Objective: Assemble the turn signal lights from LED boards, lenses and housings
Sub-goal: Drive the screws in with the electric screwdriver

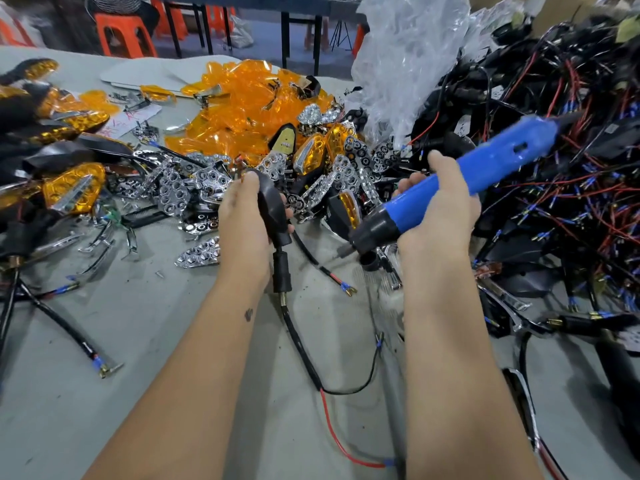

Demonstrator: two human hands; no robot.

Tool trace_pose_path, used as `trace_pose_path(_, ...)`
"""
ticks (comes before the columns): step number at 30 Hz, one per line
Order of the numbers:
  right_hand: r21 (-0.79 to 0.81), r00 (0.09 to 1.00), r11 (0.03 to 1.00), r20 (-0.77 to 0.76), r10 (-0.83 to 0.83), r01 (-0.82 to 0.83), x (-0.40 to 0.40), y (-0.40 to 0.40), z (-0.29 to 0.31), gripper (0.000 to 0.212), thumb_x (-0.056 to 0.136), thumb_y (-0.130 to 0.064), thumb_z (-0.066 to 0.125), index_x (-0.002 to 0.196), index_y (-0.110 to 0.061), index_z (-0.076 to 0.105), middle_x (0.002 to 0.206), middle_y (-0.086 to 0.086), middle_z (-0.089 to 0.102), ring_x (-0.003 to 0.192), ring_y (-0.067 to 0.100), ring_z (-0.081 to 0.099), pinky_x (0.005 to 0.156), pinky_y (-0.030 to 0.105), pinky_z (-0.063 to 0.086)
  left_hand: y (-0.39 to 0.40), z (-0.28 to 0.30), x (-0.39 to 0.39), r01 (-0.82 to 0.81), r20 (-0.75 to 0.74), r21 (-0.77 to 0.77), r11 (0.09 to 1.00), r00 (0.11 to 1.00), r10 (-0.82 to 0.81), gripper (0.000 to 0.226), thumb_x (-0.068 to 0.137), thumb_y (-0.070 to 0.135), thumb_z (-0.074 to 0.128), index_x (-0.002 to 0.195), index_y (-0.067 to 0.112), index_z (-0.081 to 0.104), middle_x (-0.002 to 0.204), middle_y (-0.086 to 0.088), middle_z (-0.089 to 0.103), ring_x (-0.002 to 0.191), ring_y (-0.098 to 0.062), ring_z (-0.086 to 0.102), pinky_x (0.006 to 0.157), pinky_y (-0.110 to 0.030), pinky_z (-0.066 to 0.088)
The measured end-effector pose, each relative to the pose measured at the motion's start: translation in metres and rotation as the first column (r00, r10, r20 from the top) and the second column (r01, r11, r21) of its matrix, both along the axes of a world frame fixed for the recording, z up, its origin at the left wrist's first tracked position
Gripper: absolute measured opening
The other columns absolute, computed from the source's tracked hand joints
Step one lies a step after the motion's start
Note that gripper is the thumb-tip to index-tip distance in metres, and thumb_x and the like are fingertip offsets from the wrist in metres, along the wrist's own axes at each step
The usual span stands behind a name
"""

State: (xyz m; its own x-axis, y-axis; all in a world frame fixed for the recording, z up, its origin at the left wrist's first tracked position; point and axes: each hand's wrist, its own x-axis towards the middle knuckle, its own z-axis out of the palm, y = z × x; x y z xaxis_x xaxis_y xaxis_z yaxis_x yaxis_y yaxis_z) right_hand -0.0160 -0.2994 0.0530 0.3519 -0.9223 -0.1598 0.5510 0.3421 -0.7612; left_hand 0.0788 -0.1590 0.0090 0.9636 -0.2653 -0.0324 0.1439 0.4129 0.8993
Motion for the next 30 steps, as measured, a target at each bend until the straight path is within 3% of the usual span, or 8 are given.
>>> trace_pose_path(7, -0.173, 0.794, 0.887, -0.541, 0.277, -0.428, 0.010, -0.022, 0.020, 0.046, 0.084, -0.016, 0.072, 0.125, -0.003, 0.053, 0.089, 0.013, 0.061, 0.059, 0.022, 0.060, 0.050, 0.027, 0.053, -0.002, -0.002, -0.001, 0.060, 0.055, 0.200, 0.978, 0.996, -0.072, 0.035, 0.097, 0.043, 0.043, 0.068, 0.045, 0.063, 0.073, 0.011, 0.064, 0.075, -0.018, 0.060, 0.058, -0.029, 0.050)
trace_pose_path(14, -0.457, 0.506, 0.728, -0.844, -0.175, -0.511, 0.027, -0.031, 0.005, 0.046, 0.082, -0.022, 0.074, 0.117, -0.012, 0.045, 0.103, 0.004, 0.055, 0.088, 0.027, 0.058, 0.081, 0.043, 0.052, -0.006, -0.004, 0.009, 0.202, -0.066, 0.009, 0.979, 0.977, -0.201, 0.031, 0.097, 0.038, 0.048, 0.081, 0.029, 0.072, 0.076, 0.004, 0.067, 0.071, -0.016, 0.063, 0.071, -0.032, 0.050)
trace_pose_path(16, -0.463, 0.445, 0.720, -0.864, -0.236, -0.517, 0.028, -0.033, -0.004, 0.045, 0.085, -0.022, 0.071, 0.120, -0.011, 0.046, 0.104, 0.004, 0.054, 0.091, 0.030, 0.057, 0.078, 0.042, 0.051, -0.007, -0.004, 0.011, 0.239, -0.093, -0.056, 0.969, 0.966, -0.243, 0.040, 0.099, 0.035, 0.046, 0.076, 0.026, 0.077, 0.074, 0.004, 0.068, 0.069, -0.014, 0.065, 0.061, -0.023, 0.052)
trace_pose_path(19, -0.463, 0.336, 0.696, -0.885, -0.323, -0.549, 0.028, -0.029, -0.017, 0.043, 0.089, -0.021, 0.065, 0.126, -0.011, 0.045, 0.110, 0.007, 0.055, 0.088, 0.031, 0.052, 0.057, 0.030, 0.035, -0.008, -0.006, 0.012, 0.237, -0.108, -0.066, 0.969, 0.964, -0.243, 0.031, 0.104, 0.028, 0.042, 0.109, 0.019, 0.070, 0.084, 0.003, 0.071, 0.075, -0.012, 0.068, 0.062, -0.023, 0.053)
trace_pose_path(23, -0.640, 0.172, 0.583, -0.734, -0.657, -0.500, 0.031, -0.013, -0.016, 0.040, 0.087, -0.020, 0.060, 0.126, -0.012, 0.054, 0.133, 0.015, 0.042, 0.120, 0.036, 0.041, 0.089, 0.036, 0.034, -0.008, -0.005, 0.009, 0.319, -0.074, -0.038, 0.947, 0.944, -0.321, 0.023, 0.103, 0.024, 0.047, 0.100, 0.015, 0.068, 0.077, 0.003, 0.070, 0.068, -0.010, 0.066, 0.071, -0.029, 0.053)
trace_pose_path(26, -0.765, 0.427, 0.435, -0.632, -0.647, -0.475, 0.035, 0.004, 0.000, 0.015, 0.092, -0.029, 0.055, 0.097, -0.021, 0.067, 0.111, 0.002, 0.059, 0.108, 0.013, 0.054, 0.082, 0.028, 0.041, -0.006, -0.001, 0.006, 0.315, -0.073, -0.012, 0.949, 0.946, -0.315, 0.025, 0.100, 0.024, 0.054, 0.112, 0.006, 0.066, 0.086, -0.003, 0.069, 0.078, -0.017, 0.065, 0.083, -0.037, 0.053)
trace_pose_path(28, -0.722, 0.621, 0.465, -0.686, -0.380, -0.513, 0.038, 0.026, 0.003, 0.036, 0.097, -0.034, 0.052, 0.062, -0.025, 0.051, 0.062, -0.014, 0.053, 0.062, -0.008, 0.051, 0.056, 0.020, 0.034, -0.006, -0.001, 0.006, 0.292, -0.047, -0.023, 0.956, 0.955, -0.293, 0.028, 0.099, 0.021, 0.056, 0.119, 0.004, 0.062, 0.094, -0.007, 0.067, 0.084, -0.020, 0.064, 0.083, -0.037, 0.054)
trace_pose_path(30, -0.637, 0.669, 0.485, -0.731, -0.133, -0.599, 0.040, 0.049, -0.005, 0.046, 0.098, -0.043, 0.053, 0.057, -0.025, 0.044, 0.044, -0.015, 0.042, 0.045, -0.001, 0.043, 0.049, 0.022, 0.029, -0.006, -0.001, 0.004, 0.276, -0.025, -0.037, 0.961, 0.961, -0.277, 0.017, 0.099, 0.018, 0.056, 0.112, 0.009, 0.063, 0.089, -0.005, 0.068, 0.078, -0.017, 0.064, 0.068, -0.029, 0.056)
